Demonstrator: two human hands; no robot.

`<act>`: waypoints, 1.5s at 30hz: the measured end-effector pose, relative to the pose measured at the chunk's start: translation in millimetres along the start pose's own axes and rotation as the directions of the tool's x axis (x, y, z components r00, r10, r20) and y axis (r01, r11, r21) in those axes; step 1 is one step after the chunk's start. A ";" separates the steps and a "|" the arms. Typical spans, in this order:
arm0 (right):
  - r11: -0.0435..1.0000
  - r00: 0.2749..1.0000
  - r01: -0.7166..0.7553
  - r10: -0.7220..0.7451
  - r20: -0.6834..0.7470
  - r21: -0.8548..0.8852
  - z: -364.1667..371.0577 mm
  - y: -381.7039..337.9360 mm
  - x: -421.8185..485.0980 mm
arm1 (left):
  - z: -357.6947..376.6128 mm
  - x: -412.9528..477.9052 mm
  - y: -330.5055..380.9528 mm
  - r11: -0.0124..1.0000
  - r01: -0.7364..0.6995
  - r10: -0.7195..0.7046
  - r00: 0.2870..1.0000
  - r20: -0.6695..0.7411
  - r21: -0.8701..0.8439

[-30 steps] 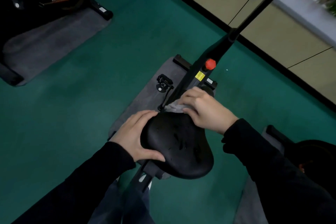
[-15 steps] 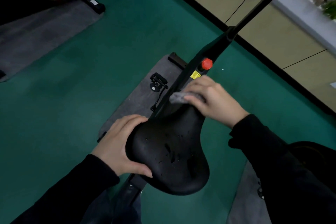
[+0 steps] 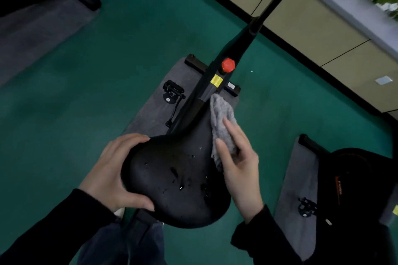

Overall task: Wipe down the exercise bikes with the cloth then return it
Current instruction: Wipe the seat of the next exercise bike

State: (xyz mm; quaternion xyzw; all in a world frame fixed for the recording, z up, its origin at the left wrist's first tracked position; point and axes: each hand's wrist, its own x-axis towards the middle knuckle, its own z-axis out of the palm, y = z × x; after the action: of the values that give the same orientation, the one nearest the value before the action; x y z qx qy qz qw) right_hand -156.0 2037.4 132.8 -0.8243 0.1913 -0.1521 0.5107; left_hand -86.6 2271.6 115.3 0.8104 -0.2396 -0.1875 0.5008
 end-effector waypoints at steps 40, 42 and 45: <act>0.951 0.998 0.029 -0.046 -0.048 -0.309 17.2 -34.4 -49.4 | 3.8 -5.9 -5.4 0.999 -0.040 0.041 0.999 -0.027 0.029; 0.942 0.997 0.078 -0.082 0.002 -0.325 7.2 -30.0 -61.8 | 5.5 -6.8 -5.7 0.999 -0.037 0.038 0.999 -0.024 0.026; 0.954 1.000 -0.009 0.004 -0.018 -0.301 -10.8 -20.3 -66.1 | 6.1 -7.1 -5.3 0.999 -0.038 0.039 0.999 -0.021 0.026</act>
State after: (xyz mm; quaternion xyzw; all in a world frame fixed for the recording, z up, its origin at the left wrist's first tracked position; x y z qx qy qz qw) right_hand -215.8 2068.3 152.0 -0.8905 0.2191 -0.1266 0.3782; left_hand -94.6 2273.3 108.4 0.8140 -0.2521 -0.1660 0.4962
